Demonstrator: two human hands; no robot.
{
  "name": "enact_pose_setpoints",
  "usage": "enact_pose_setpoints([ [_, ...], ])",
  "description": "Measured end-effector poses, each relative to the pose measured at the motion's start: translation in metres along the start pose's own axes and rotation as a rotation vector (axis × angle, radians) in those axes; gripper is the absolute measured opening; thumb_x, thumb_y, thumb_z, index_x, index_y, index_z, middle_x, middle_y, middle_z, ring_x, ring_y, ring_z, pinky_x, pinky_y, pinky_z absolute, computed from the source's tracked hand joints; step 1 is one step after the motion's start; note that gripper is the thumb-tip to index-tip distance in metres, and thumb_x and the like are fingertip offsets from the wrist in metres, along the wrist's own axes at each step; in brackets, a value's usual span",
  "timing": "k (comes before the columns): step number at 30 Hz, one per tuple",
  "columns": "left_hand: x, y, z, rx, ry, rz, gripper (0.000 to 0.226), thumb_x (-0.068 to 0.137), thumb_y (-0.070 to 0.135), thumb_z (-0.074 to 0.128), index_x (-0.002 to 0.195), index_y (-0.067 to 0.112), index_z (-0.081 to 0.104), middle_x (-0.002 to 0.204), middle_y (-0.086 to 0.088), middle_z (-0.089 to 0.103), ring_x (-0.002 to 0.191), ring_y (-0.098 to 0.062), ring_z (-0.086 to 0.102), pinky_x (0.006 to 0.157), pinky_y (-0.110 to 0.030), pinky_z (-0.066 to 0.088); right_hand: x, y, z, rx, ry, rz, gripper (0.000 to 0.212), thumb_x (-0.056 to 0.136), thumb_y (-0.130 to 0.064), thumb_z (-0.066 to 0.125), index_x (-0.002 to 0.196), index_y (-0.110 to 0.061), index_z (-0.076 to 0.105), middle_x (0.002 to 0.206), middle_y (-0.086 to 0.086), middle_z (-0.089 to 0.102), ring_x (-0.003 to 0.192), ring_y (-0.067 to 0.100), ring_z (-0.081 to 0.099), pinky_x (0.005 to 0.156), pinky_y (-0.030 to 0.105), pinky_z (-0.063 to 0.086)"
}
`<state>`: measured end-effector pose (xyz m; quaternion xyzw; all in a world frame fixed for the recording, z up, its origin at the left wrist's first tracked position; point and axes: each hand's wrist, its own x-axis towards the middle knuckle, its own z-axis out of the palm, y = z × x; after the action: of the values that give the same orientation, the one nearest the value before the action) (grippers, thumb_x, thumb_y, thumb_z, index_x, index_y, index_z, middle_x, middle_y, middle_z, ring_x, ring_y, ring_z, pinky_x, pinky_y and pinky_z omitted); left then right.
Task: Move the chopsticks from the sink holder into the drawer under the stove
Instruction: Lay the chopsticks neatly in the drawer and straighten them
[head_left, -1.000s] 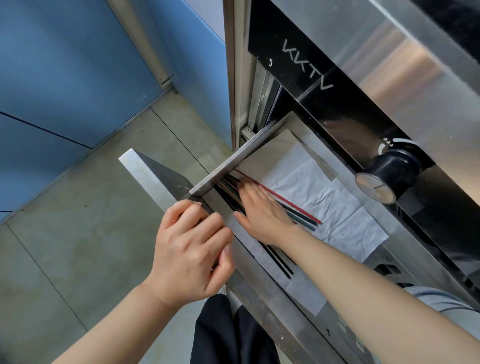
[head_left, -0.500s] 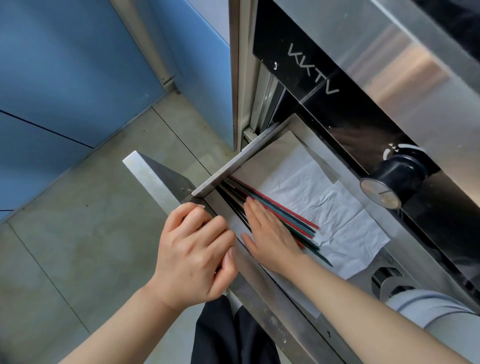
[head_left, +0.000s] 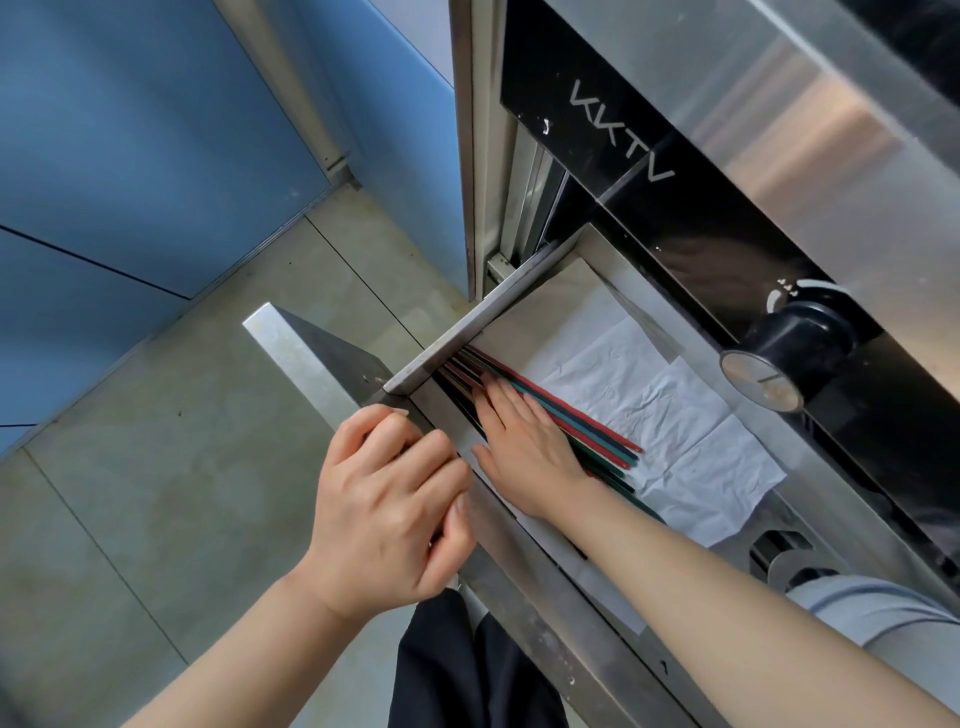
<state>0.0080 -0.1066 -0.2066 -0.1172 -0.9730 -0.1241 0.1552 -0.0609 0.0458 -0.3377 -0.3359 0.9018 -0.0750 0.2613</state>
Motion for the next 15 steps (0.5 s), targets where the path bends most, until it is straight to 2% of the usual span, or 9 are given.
enact_pose_setpoints([
  [5, 0.001, 0.000, 0.000, -0.002, -0.001, 0.002, 0.045, 0.093, 0.025, 0.031, 0.061, 0.013, 0.059, 0.065, -0.003, 0.058, 0.062, -0.028, 0.049, 0.082, -0.036, 0.038, -0.023, 0.000, 0.010, -0.105, -0.004, -0.099, 0.065, 0.098, -0.041, 0.029, 0.151, -0.008, 0.010, 0.160, 0.009, 0.011, 0.148, 0.023, 0.006, 0.118, 0.042, 0.007],
  [8, 0.000, 0.000, 0.000, -0.006, 0.003, -0.003, 0.046, 0.094, 0.026, 0.031, 0.060, 0.013, 0.060, 0.064, -0.003, 0.057, 0.061, -0.028, 0.048, 0.082, -0.036, 0.037, -0.024, 0.003, 0.013, -0.113, -0.040, -0.076, 0.067, 0.098, -0.044, 0.027, 0.152, -0.009, 0.005, 0.161, 0.007, 0.006, 0.148, 0.021, 0.003, 0.119, 0.042, 0.005],
  [15, 0.001, 0.000, -0.002, -0.008, -0.001, -0.002, 0.045, 0.094, 0.025, 0.031, 0.061, 0.013, 0.060, 0.065, -0.002, 0.057, 0.063, -0.028, 0.047, 0.081, -0.037, 0.038, -0.012, -0.003, 0.003, -0.131, -0.005, -0.076, 0.060, 0.099, -0.041, 0.029, 0.150, -0.011, 0.018, 0.159, 0.006, 0.018, 0.147, 0.028, 0.006, 0.119, 0.045, 0.007],
])
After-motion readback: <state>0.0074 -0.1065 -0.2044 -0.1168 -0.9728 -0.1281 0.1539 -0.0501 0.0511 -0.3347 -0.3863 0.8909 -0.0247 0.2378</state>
